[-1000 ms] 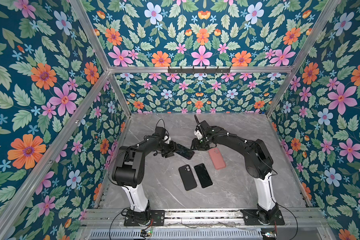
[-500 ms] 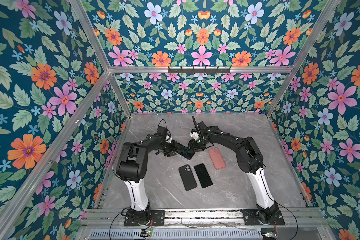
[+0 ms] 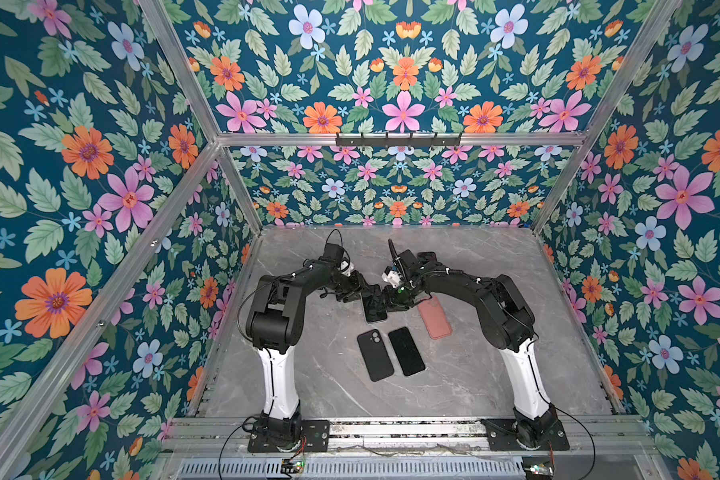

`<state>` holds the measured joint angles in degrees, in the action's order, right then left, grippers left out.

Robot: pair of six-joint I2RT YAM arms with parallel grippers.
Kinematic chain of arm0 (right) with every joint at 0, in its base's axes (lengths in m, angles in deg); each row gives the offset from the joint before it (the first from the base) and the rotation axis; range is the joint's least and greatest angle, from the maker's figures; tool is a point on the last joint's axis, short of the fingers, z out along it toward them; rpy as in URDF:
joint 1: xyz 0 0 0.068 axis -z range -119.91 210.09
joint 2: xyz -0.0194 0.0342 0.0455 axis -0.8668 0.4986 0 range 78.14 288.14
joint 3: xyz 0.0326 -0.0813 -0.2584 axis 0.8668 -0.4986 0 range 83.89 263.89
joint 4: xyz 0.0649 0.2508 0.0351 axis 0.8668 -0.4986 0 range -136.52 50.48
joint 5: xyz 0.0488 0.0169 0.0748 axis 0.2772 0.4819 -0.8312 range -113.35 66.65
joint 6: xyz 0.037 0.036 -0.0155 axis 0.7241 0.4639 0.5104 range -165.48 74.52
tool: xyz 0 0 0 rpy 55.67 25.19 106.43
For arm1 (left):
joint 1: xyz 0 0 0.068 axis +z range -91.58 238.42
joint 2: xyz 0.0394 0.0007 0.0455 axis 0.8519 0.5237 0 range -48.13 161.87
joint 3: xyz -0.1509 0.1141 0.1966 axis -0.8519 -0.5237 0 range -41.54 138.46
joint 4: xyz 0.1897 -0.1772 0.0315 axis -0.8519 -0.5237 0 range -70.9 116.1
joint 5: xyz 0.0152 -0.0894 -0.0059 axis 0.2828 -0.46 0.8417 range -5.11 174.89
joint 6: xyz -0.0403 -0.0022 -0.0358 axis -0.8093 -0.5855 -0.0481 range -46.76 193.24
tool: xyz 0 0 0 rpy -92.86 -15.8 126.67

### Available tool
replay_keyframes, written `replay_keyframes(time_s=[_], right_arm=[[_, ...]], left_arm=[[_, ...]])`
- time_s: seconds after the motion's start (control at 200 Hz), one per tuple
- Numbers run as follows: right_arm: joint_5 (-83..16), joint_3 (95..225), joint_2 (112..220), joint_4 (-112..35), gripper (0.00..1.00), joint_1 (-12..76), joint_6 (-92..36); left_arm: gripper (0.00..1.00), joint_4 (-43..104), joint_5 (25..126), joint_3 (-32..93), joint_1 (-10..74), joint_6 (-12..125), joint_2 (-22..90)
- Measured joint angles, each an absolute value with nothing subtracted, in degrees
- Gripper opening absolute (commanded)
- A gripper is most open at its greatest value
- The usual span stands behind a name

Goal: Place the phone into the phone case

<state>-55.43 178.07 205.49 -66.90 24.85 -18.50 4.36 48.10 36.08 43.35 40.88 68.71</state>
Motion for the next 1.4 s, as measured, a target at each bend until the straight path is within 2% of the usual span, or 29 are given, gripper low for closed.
replay_keyframes(time_s=[0.175, 0.5, 0.635, 1.04, 1.4], right_arm=[[-54.01, 177.23, 204.97, -66.29, 0.44, 24.80, -16.16], [-45.68, 172.95, 200.03, -66.70, 0.46, 24.78, -9.06], [-45.37, 170.55, 199.15, -66.31, 0.46, 24.52, -6.46], [-45.86, 170.33, 199.44, -63.53, 0.47, 22.86, -3.66], [-47.12, 172.12, 201.03, -63.45, 0.47, 21.88, -3.46]], left_arm=[[0.51, 3.27, 48.93, 37.24, 43.39, 41.69, 68.62], [0.40, -4.21, 49.97, 27.52, 41.53, 41.69, 58.26], [0.33, -5.35, 50.56, 26.07, 39.06, 40.16, 56.18], [0.26, -7.07, 52.68, 25.18, 36.64, 38.45, 56.58], [0.13, -7.12, 52.77, 25.05, 35.68, 37.89, 57.63]])
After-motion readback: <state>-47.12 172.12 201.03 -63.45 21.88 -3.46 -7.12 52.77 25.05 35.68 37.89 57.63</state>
